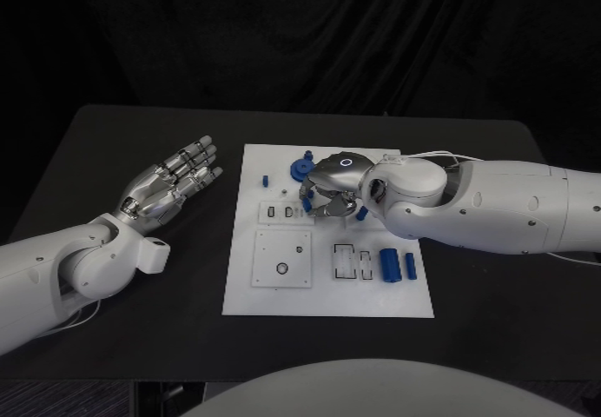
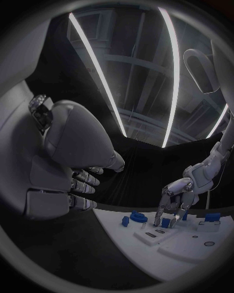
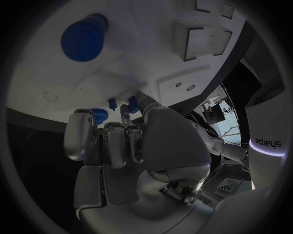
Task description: Assemble the parts on the task board
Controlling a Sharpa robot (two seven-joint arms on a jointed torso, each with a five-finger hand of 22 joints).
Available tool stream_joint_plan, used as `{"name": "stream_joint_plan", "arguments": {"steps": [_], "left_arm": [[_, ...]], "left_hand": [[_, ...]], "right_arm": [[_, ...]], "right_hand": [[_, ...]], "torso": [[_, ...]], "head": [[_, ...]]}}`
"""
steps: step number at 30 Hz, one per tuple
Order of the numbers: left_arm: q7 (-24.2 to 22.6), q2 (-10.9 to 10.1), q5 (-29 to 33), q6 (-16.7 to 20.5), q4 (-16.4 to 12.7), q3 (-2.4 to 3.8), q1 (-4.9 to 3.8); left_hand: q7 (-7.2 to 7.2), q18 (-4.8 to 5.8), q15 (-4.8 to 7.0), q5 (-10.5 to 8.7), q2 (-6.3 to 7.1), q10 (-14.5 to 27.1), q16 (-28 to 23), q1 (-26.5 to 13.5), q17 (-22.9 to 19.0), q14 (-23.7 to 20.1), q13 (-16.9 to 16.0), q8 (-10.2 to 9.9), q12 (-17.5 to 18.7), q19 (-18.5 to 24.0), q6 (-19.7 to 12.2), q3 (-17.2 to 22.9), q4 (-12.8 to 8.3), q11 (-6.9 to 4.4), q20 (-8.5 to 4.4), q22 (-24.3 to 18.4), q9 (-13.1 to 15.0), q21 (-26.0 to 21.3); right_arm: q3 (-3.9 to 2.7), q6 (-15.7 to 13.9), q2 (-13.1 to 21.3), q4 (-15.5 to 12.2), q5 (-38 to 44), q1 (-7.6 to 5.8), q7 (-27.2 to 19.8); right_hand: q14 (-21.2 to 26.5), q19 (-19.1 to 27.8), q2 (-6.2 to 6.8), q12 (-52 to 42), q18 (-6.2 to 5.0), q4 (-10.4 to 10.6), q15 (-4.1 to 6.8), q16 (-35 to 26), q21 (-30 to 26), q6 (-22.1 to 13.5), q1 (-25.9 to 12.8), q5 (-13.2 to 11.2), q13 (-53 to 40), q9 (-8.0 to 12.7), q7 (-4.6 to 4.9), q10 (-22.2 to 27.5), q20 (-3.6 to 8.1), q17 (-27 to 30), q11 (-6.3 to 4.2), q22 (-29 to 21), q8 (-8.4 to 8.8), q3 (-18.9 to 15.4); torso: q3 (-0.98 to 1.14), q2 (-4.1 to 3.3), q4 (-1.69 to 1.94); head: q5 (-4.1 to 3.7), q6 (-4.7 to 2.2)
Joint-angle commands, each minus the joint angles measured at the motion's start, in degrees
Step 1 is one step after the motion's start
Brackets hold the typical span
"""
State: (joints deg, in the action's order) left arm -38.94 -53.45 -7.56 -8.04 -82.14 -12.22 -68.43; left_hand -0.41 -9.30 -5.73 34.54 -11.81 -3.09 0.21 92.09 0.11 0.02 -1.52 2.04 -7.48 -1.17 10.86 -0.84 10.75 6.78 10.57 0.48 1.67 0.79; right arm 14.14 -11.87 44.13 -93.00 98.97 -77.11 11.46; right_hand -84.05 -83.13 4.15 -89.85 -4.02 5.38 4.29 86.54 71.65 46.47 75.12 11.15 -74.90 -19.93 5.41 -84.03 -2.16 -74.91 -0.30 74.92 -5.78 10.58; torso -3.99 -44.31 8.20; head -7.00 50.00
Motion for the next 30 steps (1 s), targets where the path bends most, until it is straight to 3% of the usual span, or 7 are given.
{"name": "stream_joint_plan", "arguments": {"steps": [1, 9, 13, 18, 22, 26, 30], "left_arm": [[-4.92, 0.07, 0.25, -0.69, -0.06, 0.04, 0.13], [-5.10, -0.04, 0.25, -0.29, -0.09, 0.05, 0.14], [-5.66, -0.03, -0.56, 0.76, -0.15, 0.06, 0.13], [-6.77, 0.47, -2.67, 2.31, 0.12, 0.07, 0.09], [-7.35, 0.55, -3.18, 3.70, -0.24, 0.07, -0.10], [-7.53, 0.71, -3.42, 4.67, -0.40, 0.07, -0.92], [-7.48, 1.77, -2.70, 4.58, 0.76, 0.07, -2.27]], "left_hand": [[0.05, 0.46, -0.37, -0.37, 0.06, -0.02, -0.18, -0.49, -0.08, 0.04, 0.09, -0.22, 0.39, 0.14, -0.40, 0.41, -0.09, 0.37, 0.29, 0.03, -0.06, -0.01], [0.06, 0.46, -0.37, -0.51, 0.06, 0.00, -0.18, -0.54, -0.08, 0.03, 0.10, -0.21, 0.41, 0.16, -0.35, 0.45, -0.08, 0.37, 0.28, 0.02, -0.04, -0.02], [0.08, 0.43, -0.32, -0.81, 0.15, -0.05, -0.17, -0.56, -0.07, 0.06, 0.07, -0.08, 0.29, 0.20, 0.16, 0.51, -0.11, 0.34, 0.32, 0.00, 0.04, -0.05], [0.23, -0.06, -2.54, -1.00, 0.08, -0.35, -0.14, -0.81, -0.04, 0.12, 0.00, 0.14, -0.23, -0.04, 0.86, 1.26, 0.40, 0.41, 3.31, 0.12, 0.11, 0.13], [0.42, -0.56, -2.59, -1.46, 0.00, -0.60, -0.08, -1.43, 0.01, 0.23, -0.05, 0.27, -0.59, -0.14, 1.35, 1.20, 1.65, 0.61, 3.84, 0.17, 0.16, 0.21], [0.60, -1.07, -2.59, -2.79, 0.06, -1.29, 0.14, -2.78, 0.20, 0.75, -0.15, 0.44, -1.39, -0.73, 2.16, 0.44, 5.48, 0.86, 4.37, 0.41, 0.22, 0.67], [2.15, -1.17, -2.28, -7.41, -1.15, -2.31, 0.49, -5.80, 0.51, 1.68, -0.37, 0.99, -2.59, -1.22, 4.32, -0.98, 6.19, 1.18, 4.48, 0.57, 0.49, 1.03]], "right_arm": [[0.00, -0.77, 0.13, 0.01, 0.56, 0.18, -0.49], [-0.02, -6.18, 0.81, -0.25, 0.56, 0.17, -2.60], [-0.06, -10.28, 1.66, -1.19, 0.56, -0.02, -3.81], [-0.17, -15.53, 3.66, -3.43, 0.56, -1.41, -5.54], [-0.19, -17.11, 5.62, -5.19, 0.56, -2.72, -6.10], [-0.18, -18.49, 7.91, -6.82, 0.38, -3.68, -6.06], [-0.11, -21.09, 9.85, -7.18, -1.91, -4.14, -7.72]], "right_hand": [[-4.72, 0.08, 0.56, -0.15, 0.05, 0.11, -0.57, -0.34, -0.32, -0.76, -0.15, -1.53, -15.10, 0.33, 0.03, -5.97, -0.46, -9.56, 0.28, 9.74, 0.59, -0.63], [-4.71, 0.00, 0.74, -0.15, 0.04, 0.88, -0.56, -0.37, -0.52, -3.42, -0.46, -4.19, -15.10, 1.66, -0.03, -5.97, -0.48, -9.48, 0.26, 9.76, 2.09, -1.65], [-4.72, -0.07, 0.93, -0.15, 0.05, 1.32, -0.44, -0.35, -0.53, -5.49, -0.11, -4.45, -15.10, 2.74, -0.26, -5.97, -0.38, -9.50, 0.09, 9.80, 2.26, -1.93], [-4.68, -0.13, 1.95, -0.15, 0.06, 3.05, -0.18, -0.44, -0.58, -12.33, 0.46, -4.84, -15.10, 6.23, -0.68, -5.97, -0.15, -9.38, -0.24, 9.84, 2.53, -2.26], [-4.66, -0.19, 2.80, -0.15, 0.12, 4.94, -0.03, -0.47, -0.41, -11.56, 0.08, -4.57, -15.10, 6.65, -0.93, -5.97, -0.02, -9.33, -0.44, 9.92, 2.21, -2.60], [-4.59, -0.16, 3.20, -0.15, 0.13, 6.36, 0.00, -0.64, -0.47, -10.63, -0.13, -4.89, -15.10, 6.83, -0.89, -5.97, 0.02, -9.08, -0.44, 9.93, 2.00, -2.74], [-4.69, -0.38, 2.33, -0.15, 0.26, 6.98, -0.03, -0.35, 0.09, -6.69, 0.60, -4.21, -15.10, 6.13, -0.76, -5.97, 0.02, -9.50, -0.39, 10.11, 1.09, -2.17]], "torso": [[0.01, 0.01, -0.04], [0.02, -0.01, -0.03], [0.02, -0.02, 0.00], [0.04, -0.03, 0.02], [0.01, 0.02, -0.07], [0.07, 0.21, -0.15], [0.32, 1.14, 0.29]], "head": [[0.06, 0.00], [0.09, 0.00], [0.70, 0.00], [2.18, 0.00], [3.62, -1.08], [4.48, -2.29], [4.28, -2.45]]}}
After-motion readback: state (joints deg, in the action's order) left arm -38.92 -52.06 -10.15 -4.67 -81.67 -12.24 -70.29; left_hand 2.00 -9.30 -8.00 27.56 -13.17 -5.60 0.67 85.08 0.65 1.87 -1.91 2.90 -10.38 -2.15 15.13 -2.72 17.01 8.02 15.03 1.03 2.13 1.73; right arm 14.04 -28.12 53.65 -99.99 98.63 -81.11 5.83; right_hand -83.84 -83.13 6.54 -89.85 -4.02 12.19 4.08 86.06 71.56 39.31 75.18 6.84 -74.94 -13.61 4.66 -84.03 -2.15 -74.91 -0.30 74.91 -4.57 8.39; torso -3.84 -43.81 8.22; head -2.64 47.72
